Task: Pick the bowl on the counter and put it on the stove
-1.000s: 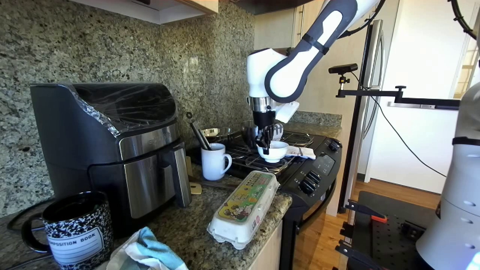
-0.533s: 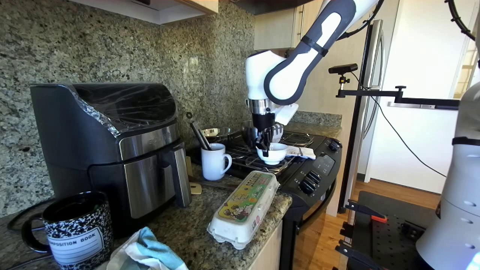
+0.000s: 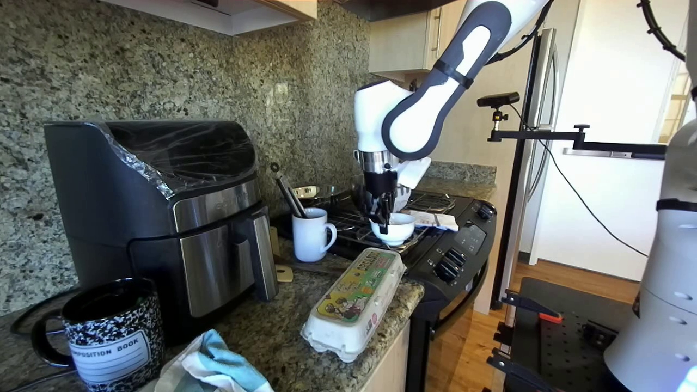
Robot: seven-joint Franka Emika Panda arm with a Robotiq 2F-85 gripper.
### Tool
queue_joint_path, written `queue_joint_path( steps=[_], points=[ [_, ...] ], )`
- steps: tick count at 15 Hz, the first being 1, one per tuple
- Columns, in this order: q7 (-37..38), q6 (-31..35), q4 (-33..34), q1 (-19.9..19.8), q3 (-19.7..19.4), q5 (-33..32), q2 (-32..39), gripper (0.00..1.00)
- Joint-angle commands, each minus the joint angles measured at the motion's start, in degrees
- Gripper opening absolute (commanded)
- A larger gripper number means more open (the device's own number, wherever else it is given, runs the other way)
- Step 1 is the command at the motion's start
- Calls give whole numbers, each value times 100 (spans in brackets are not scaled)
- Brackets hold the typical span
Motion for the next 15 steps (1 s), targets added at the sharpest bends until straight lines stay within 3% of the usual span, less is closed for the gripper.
queue_joint_path(
  steps=[1,14,15],
  points=[
    [238,149,-27,108,-127,-194,-16,2],
    [205,147,4,112,-213,-245,6,3],
    [184,134,14,112,-207,-228,22,16]
  ],
)
